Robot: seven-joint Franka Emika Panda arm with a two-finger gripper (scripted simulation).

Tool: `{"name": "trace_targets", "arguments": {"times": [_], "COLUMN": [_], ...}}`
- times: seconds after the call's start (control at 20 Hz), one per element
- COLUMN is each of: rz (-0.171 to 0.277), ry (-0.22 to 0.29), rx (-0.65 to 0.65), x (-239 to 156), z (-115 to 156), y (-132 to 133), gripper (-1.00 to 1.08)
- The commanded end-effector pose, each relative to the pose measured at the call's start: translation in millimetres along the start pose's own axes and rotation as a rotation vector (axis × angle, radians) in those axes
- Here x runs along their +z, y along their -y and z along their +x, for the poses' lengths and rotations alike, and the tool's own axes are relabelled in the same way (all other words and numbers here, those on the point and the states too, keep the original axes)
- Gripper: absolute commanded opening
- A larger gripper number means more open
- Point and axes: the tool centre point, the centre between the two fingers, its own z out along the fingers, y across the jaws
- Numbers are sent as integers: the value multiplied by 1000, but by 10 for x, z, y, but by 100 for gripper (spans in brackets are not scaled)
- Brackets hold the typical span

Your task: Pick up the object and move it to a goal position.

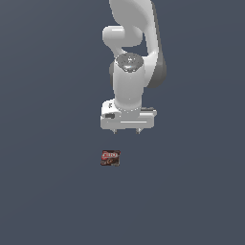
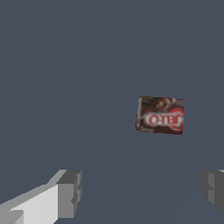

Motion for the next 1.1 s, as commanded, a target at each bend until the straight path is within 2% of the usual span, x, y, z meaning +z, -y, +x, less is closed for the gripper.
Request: {"name": "trace_targets", "arguments": {"times": [0.0, 0.55, 1.05], "rz": [0, 12, 6], "ry": [0, -19, -15], "rx": [0, 42, -38], "x": [0, -122, -57], "z": [0, 38, 66], "y": [0, 32, -9], "gripper": [100, 100, 100]}}
